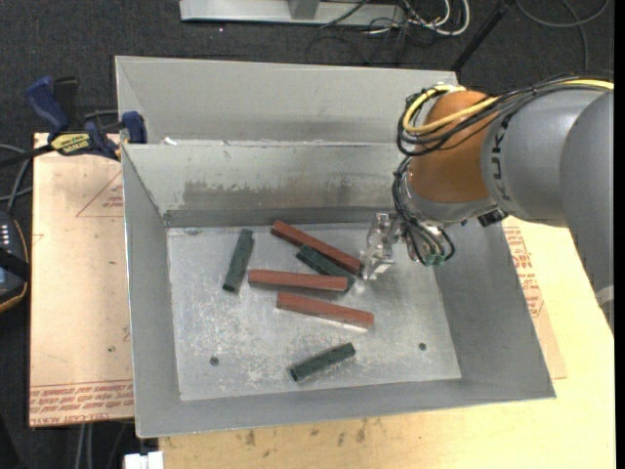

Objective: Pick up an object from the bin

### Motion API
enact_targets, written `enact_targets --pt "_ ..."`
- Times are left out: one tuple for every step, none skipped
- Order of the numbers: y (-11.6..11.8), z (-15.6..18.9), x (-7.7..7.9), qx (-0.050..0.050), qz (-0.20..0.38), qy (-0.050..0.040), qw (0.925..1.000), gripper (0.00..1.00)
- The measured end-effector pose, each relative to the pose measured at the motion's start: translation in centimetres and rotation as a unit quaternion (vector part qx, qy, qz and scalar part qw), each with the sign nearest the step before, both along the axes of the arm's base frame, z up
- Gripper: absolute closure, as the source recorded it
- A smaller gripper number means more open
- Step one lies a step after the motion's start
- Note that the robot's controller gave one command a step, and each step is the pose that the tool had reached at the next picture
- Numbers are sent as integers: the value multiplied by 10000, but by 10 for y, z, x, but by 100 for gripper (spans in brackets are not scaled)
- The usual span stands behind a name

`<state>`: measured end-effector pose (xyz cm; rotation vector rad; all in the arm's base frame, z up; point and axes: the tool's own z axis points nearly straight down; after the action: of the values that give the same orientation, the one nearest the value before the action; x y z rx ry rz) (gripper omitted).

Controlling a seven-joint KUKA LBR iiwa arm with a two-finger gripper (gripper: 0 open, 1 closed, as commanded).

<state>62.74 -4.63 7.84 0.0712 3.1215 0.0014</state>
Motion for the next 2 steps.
enact_targets --pt "0 -3 -3 0 5 38 10000 0" --pt "0 -3 -3 -1 5 37 10000 0"
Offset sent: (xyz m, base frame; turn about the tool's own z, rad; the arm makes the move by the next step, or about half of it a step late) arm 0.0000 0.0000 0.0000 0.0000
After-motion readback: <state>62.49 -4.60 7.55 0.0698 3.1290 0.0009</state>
